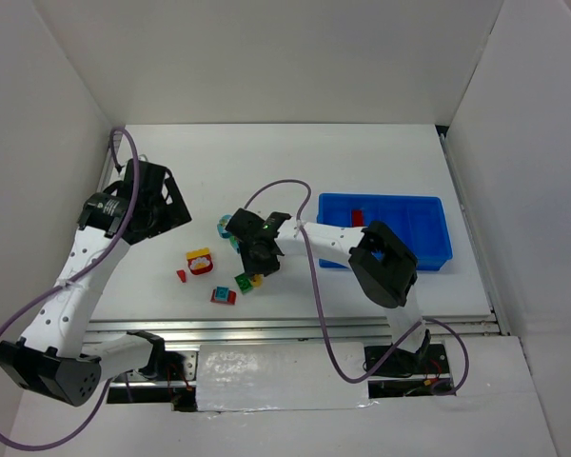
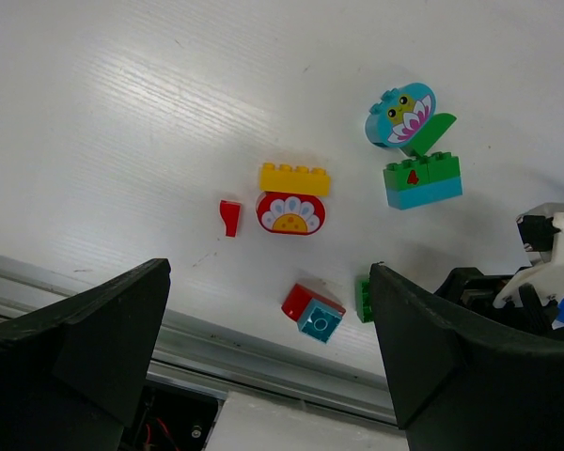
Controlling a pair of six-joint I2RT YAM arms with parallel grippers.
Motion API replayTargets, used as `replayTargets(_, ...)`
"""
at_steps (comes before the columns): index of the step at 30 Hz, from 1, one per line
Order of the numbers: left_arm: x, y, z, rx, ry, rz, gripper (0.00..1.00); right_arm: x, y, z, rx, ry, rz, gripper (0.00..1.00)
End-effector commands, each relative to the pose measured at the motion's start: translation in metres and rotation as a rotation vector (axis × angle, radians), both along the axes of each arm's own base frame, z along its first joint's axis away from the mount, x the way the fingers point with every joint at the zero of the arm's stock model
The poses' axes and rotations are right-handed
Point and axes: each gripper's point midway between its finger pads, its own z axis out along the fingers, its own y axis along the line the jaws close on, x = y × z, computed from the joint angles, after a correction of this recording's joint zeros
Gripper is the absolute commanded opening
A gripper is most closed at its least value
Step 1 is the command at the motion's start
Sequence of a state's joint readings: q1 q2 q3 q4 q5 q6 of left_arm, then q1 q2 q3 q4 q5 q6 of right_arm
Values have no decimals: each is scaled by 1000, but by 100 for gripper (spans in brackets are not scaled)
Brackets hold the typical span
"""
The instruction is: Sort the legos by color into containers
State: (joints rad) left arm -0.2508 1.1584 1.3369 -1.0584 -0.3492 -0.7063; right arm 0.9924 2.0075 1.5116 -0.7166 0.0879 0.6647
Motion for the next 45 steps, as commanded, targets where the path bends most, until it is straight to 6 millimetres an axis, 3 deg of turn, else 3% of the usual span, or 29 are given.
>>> replayTargets(1, 6, -2, 1, -5, -15, -24, 99, 4, 8, -3, 23, -8, -12, 45)
replayTargets(10, 8, -7, -2, -22, -12, -41, 99, 10, 2, -2, 39, -2, -28, 44)
replayTargets(18, 11, -10, 0, -33, -14, -55, 99, 13, 9, 20, 90, -33, -34, 48)
replayTargets(27, 10, -11, -2, -36, -10, -64, 100, 11, 6, 3, 55, -7, -34, 49)
replayTargets(31, 11, -14, -4, -42, -6, -77, 99, 11, 4, -9, 31, 6, -37, 58)
replayTargets(39, 11, -15, -5, -43, -3, -87, 100, 13, 1, -6, 41, 2, -43, 62)
replayTargets(42, 12, -18, -6, -54, 1, -95, 99, 13, -3, -13, 27, 6, -48, 55)
replayTargets(44, 12, -17, -5, -52, -1, -96, 99, 15, -5, -12, 27, 0, -53, 44)
replayTargets(45, 12, -17, -6, -48, 0, -95, 99, 15, -6, -12, 25, -2, -51, 31)
